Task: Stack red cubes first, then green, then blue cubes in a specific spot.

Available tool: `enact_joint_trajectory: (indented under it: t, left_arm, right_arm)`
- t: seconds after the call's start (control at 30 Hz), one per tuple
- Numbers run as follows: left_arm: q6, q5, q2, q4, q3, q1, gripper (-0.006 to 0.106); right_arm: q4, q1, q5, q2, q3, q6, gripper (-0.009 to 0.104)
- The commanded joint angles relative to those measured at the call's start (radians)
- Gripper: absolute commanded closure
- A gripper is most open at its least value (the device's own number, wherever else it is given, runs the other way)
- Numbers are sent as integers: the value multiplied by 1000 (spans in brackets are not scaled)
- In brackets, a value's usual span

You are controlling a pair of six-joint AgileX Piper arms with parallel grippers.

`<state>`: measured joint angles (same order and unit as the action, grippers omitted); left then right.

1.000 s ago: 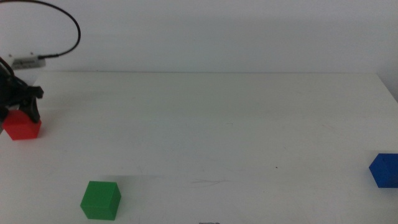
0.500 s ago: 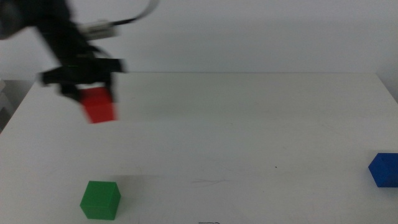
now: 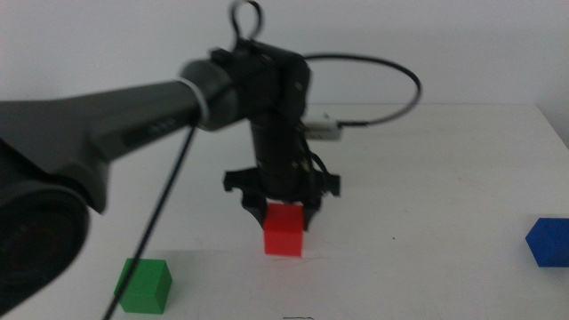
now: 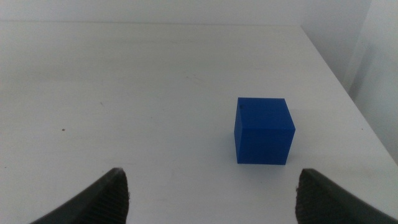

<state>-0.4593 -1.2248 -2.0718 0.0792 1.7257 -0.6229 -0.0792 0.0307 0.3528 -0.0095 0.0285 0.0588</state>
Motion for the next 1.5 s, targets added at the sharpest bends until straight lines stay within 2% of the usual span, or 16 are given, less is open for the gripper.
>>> enact_joint_trajectory:
  t: [0.0,0.4,1.1,1.13,1.17,1.23,1.37,1.47]
  left_arm:
    - [-36,2,45,2,35,-35,102]
    - [-94,82,-10,-79,56,-53,102]
    - [-126,107,-39,-47,56,-53,101]
    - [-126,107,-39,-47,56,-53,92]
    - [-143,106,-39,-47,56,-53,62]
    - [-145,106,-39,-50,56,-53,46]
    - [-139,99,-31,-57,56,-53,6]
    - [-133,99,-5,-64,56,-51,7]
  right_arm:
    - [-12,-7,-79,-22,-17,-5,17]
    - [-12,-7,-79,-22,-17,-5,17]
    - [-12,-7,-79,-22,-17,-5,17]
    - [-12,-7,-79,-22,-17,-5,17]
    - [-12,-7,-79,-22,-17,-5,17]
    - [-12,-7,-79,-22,-17,-5,17]
    - [-12,-7,-79,-22,-17,-5,17]
    - [-12,-7,-79,-22,-17,-5,17]
